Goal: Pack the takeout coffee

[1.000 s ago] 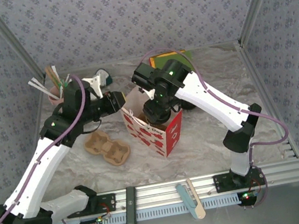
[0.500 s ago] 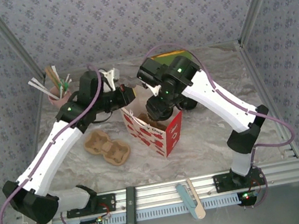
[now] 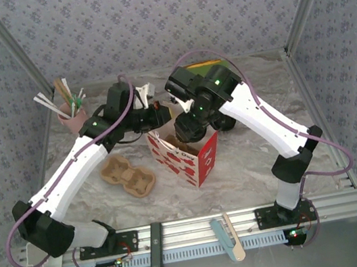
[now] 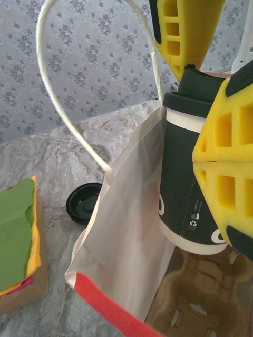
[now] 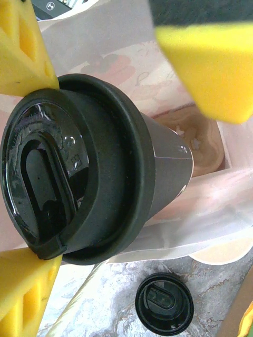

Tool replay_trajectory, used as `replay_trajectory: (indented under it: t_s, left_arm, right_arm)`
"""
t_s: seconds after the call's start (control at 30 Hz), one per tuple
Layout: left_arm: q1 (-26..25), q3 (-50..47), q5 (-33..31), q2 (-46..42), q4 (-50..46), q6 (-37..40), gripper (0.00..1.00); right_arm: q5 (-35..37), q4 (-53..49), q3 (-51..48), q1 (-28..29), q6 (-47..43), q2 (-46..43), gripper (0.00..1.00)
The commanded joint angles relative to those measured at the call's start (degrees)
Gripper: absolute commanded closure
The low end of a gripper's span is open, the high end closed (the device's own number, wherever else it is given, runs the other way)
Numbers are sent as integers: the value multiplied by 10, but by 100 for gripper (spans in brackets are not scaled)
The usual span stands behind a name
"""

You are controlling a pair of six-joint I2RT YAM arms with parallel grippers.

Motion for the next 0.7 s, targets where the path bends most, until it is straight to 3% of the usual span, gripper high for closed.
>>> replay_trajectory:
  t_s: [0.0, 0.67]
  left_arm:
    - [-8, 28, 19, 6, 1, 4, 100]
    - [-19, 46, 25, 40, -65, 22, 100]
  right_arm:
    - [-6, -9, 17, -3, 6, -9, 31]
    - [-10, -8, 23, -5, 5, -2, 31]
